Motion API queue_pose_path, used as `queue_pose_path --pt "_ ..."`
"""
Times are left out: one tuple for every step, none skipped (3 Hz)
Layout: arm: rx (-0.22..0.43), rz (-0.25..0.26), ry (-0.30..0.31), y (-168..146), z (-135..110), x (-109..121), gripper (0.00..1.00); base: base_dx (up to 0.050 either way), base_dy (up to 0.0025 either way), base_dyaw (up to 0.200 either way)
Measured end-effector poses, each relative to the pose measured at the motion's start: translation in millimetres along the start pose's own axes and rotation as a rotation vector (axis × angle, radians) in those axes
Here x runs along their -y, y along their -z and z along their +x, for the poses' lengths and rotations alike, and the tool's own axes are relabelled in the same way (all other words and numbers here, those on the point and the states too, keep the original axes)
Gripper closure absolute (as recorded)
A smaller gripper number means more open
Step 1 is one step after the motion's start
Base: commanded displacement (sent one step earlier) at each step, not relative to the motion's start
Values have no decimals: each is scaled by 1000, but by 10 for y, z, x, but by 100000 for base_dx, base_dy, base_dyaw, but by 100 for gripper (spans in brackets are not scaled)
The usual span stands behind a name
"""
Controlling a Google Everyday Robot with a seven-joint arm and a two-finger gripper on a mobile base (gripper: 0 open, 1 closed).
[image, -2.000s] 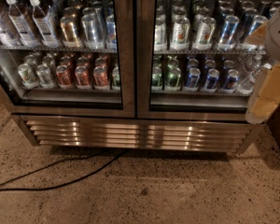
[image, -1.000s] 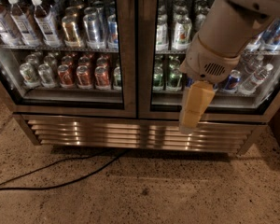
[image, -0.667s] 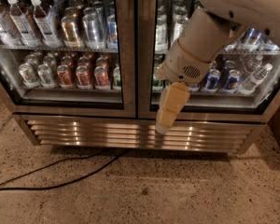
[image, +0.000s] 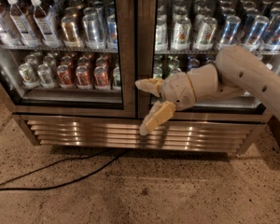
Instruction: Open left fridge door
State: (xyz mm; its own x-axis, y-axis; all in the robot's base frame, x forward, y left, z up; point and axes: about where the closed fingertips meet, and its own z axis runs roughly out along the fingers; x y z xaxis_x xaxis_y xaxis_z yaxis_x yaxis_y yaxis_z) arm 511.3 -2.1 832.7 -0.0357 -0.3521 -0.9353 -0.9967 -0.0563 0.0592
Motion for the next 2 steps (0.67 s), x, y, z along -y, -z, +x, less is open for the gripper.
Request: queue_pose_path --pt "158 -10 13 101 -2 -70 0 0 0 0" --pt "158 -10 13 101 -3 -70 0 0 0 0"
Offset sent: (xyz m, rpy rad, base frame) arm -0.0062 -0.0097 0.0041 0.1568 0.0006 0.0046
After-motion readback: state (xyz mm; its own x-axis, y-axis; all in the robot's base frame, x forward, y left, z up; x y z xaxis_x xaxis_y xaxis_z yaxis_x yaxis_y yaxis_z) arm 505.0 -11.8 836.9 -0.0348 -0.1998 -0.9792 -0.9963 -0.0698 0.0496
